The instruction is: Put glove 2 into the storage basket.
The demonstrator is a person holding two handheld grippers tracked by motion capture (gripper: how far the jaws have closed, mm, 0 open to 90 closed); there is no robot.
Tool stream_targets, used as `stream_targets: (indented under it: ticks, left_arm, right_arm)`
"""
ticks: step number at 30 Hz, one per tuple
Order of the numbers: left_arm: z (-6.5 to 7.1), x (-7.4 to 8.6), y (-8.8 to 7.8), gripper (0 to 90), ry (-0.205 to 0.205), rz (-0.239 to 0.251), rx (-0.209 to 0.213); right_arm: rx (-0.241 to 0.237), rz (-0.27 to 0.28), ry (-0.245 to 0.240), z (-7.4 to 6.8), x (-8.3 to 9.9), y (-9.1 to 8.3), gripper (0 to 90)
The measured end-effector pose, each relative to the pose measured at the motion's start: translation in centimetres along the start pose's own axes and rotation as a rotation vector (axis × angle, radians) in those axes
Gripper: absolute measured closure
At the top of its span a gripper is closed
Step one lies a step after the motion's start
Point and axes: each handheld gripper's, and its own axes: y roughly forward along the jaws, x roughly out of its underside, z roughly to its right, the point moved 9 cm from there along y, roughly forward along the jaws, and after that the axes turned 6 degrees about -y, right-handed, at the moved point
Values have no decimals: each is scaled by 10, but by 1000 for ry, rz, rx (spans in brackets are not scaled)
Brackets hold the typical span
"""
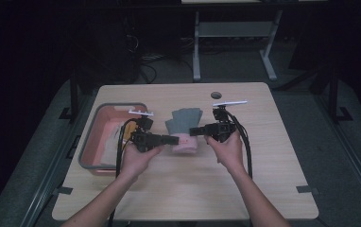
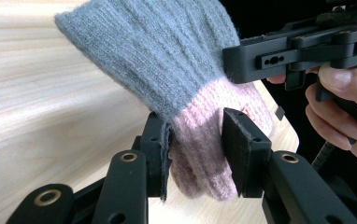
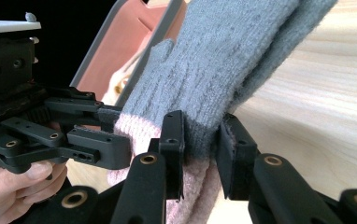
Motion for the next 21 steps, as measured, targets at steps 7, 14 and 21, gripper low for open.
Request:
stream_targets:
  ticks: [7,14,21]
  left_arm:
    - [-4,-3,-9,625,-8,17,-4]
    - [-9,-6,-21,625,-1,33,-16]
    - [-16,-8,-33,625,-8,43,-19]
  right_arm:
    - [-12,-10,-10,-8,-7,7,731]
    - [-22,-11,-18,-16,-13,14,731]
    - [-28,-14,-34,-23,-18,23,731]
